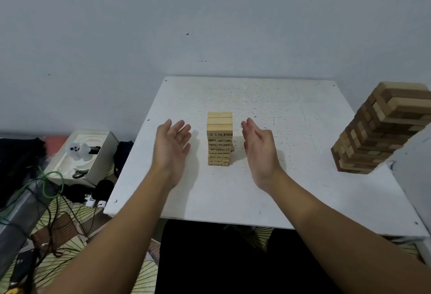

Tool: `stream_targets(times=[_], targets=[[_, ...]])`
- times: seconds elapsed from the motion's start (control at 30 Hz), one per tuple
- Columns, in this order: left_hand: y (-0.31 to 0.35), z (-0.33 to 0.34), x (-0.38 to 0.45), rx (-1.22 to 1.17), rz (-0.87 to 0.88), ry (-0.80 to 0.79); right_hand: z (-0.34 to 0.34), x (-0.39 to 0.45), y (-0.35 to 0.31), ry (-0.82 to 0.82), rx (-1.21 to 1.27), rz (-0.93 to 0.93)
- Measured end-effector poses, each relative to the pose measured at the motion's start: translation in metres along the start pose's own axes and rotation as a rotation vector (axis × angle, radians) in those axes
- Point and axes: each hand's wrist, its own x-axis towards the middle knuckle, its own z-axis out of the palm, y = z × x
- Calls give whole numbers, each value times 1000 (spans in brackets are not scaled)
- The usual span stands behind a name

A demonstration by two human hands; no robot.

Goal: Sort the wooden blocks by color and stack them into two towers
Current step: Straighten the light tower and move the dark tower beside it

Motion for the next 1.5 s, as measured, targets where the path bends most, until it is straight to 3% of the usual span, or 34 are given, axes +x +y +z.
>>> stream_targets(times=[0.13, 0.4, 0.83, 1.5], targets=[[-13, 36, -6, 14, 28, 44, 27, 0, -7, 9, 75, 12], [-22, 62, -14, 87, 33, -34, 45, -10, -4, -32, 87, -34], [-23, 72, -19, 124, 97, -32, 50, -20, 1, -27, 63, -72], [-19, 75, -23, 161, 60, 8, 55, -29, -5, -38, -14, -27]])
